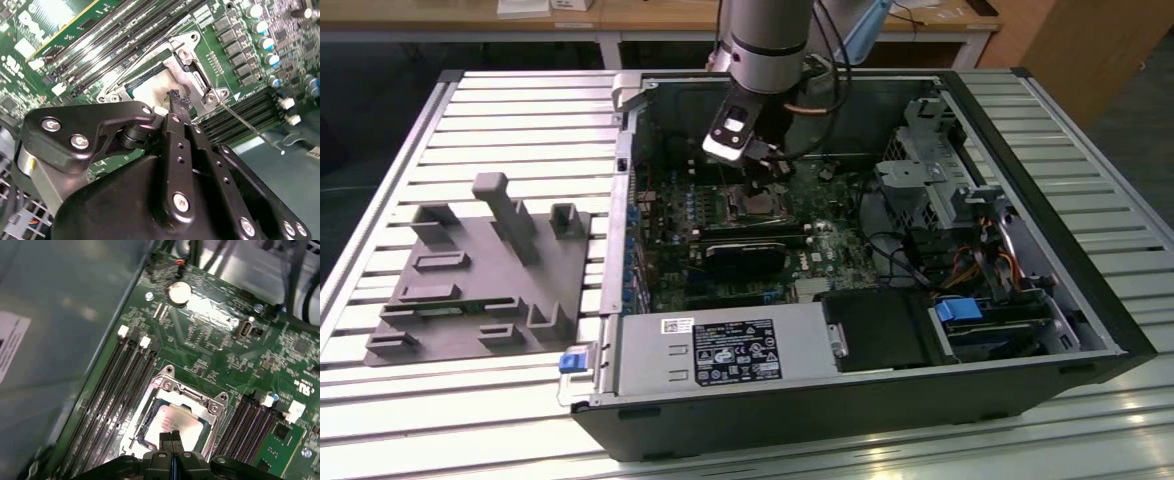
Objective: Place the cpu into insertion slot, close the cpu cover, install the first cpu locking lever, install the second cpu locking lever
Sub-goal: 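Close the cpu cover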
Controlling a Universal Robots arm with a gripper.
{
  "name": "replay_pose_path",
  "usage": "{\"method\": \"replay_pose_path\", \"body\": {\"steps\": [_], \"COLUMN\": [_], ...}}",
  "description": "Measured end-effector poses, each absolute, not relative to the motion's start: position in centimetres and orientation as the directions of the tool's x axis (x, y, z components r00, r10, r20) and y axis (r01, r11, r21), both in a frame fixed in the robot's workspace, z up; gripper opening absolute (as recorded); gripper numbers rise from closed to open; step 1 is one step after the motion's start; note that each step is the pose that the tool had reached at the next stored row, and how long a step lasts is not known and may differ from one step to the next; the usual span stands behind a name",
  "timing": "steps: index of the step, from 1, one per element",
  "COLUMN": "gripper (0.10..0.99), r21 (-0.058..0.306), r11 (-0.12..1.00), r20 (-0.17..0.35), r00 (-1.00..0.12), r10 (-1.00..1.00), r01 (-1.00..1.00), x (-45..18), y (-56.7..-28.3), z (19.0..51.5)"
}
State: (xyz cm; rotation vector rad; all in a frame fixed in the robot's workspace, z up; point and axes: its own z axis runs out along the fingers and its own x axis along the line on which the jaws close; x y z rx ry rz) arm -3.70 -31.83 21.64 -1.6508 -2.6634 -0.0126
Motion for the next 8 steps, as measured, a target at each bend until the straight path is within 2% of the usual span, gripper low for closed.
{"method": "replay_pose_path", "body": {"steps": [8], "gripper": [0.102], "r21": [0.001], "r11": [0.550], "r20": [0.009], "r00": [-0.550], "r10": [0.835], "r01": [0.835], "x": [-3.70], "y": [-31.83], "z": [21.64]}}
